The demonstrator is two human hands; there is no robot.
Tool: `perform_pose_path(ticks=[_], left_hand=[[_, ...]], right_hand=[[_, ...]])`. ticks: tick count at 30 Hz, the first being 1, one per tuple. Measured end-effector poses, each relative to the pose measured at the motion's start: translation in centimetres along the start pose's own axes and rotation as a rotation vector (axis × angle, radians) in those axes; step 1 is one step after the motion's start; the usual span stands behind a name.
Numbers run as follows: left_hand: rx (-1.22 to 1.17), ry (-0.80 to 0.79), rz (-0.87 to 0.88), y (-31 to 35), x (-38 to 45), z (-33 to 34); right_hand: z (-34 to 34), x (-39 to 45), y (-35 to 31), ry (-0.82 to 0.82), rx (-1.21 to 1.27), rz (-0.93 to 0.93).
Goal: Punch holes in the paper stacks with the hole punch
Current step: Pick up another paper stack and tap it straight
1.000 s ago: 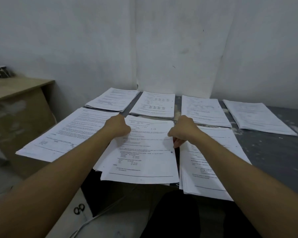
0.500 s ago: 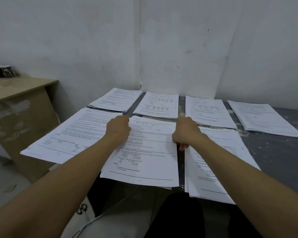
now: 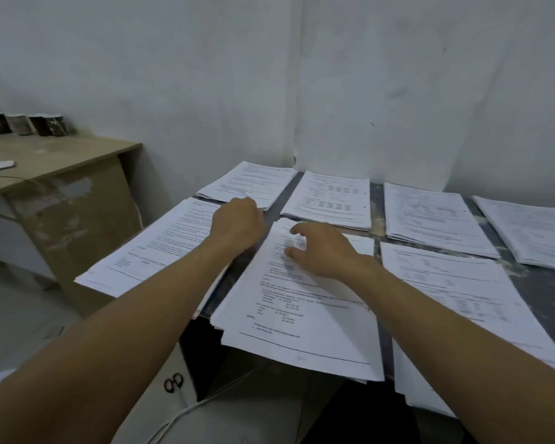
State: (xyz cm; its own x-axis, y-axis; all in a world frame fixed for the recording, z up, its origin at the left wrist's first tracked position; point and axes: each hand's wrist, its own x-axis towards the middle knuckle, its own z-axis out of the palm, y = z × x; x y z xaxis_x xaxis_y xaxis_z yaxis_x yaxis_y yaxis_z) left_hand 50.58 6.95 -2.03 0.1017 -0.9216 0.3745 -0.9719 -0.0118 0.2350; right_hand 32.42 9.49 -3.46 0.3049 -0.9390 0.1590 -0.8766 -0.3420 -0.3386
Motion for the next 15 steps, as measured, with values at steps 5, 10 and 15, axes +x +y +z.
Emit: perform_pose_path(ticks=[5,10,15], left_hand=[[0.076,-0.010,-0.100,-6.3,1.7,-1.8],[0.133,-0.275,-0.287,-13.5,2.8,-2.2],[0.142,-0.274,-0.312,-15.6,3.5,-1.3]], right_hand=[[2.1,3.7,-3.5,0.016,0.076,-0.045],[3.8,6.8,-6.8,-0.008,-0.045,-0.070],[5.1,8.0,-8.9,0.035,-0.089,-0.061]])
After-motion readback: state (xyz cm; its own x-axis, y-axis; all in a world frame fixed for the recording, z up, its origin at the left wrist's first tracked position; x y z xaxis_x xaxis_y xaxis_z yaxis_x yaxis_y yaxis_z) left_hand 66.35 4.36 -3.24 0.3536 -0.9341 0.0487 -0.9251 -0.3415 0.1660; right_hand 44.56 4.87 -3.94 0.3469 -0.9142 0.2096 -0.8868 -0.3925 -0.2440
